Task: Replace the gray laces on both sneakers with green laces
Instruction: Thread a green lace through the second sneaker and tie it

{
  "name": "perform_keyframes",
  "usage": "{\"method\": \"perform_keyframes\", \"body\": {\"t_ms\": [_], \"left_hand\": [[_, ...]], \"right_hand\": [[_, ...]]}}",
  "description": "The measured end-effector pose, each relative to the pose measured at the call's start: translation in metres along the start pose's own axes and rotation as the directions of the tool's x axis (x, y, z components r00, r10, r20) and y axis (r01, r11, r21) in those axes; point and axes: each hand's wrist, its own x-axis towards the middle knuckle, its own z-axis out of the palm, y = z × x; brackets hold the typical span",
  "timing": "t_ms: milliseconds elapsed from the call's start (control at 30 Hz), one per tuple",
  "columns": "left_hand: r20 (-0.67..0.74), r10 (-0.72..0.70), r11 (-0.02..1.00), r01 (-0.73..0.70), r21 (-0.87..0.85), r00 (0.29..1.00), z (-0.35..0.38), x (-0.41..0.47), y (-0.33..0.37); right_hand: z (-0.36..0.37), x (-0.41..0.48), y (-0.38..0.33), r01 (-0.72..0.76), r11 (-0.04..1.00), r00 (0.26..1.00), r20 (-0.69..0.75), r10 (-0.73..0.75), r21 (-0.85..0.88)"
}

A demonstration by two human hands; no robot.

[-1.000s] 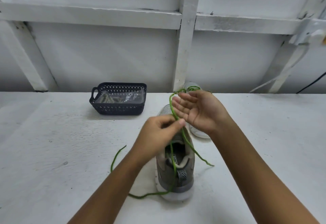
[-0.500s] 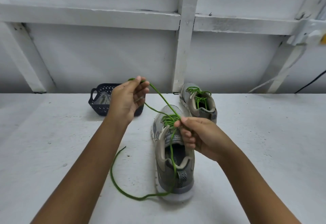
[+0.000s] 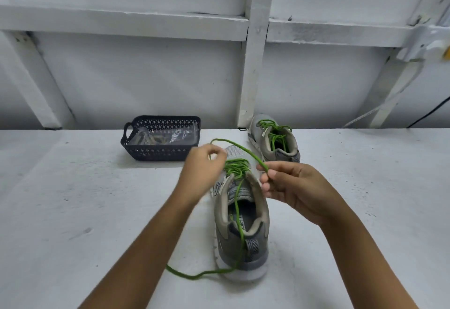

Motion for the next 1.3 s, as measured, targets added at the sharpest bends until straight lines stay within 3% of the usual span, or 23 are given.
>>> {"method": "perform_keyframes", "body": {"t_ms": [133, 267, 333, 667, 1300], "left_hand": [[-0.021, 0.151, 0.951, -0.139, 0.274, 0.988, 0.028, -0.027, -0.009], [0.042, 0.09, 0.902, -0.1, 0.421, 0.995, 0.037, -0.033, -0.008], [0.086, 0.057, 0.886, -0.09, 0.454, 0.995, 0.04, -0.033, -0.006], [0.05, 0.027, 0.968, -0.038, 0.248, 0.998, 0.047, -0.033, -0.01], [0.025, 0.047, 0.968, -0.051, 0.244, 0.999, 0.05, -0.031, -0.016]], "right_hand": [[-0.001, 0.005, 0.004, 0.052, 0.994, 0.977, -0.203, -0.071, -0.094], [0.002, 0.01, 0.012, 0.095, 0.938, 0.92, -0.331, -0.212, -0.334], [0.003, 0.011, 0.016, 0.117, 0.922, 0.899, -0.355, -0.256, -0.37], [0.01, 0.017, 0.032, 0.144, 0.952, 0.863, -0.437, -0.255, -0.271], [0.015, 0.024, 0.04, 0.182, 0.917, 0.825, -0.452, -0.339, -0.355]]}}
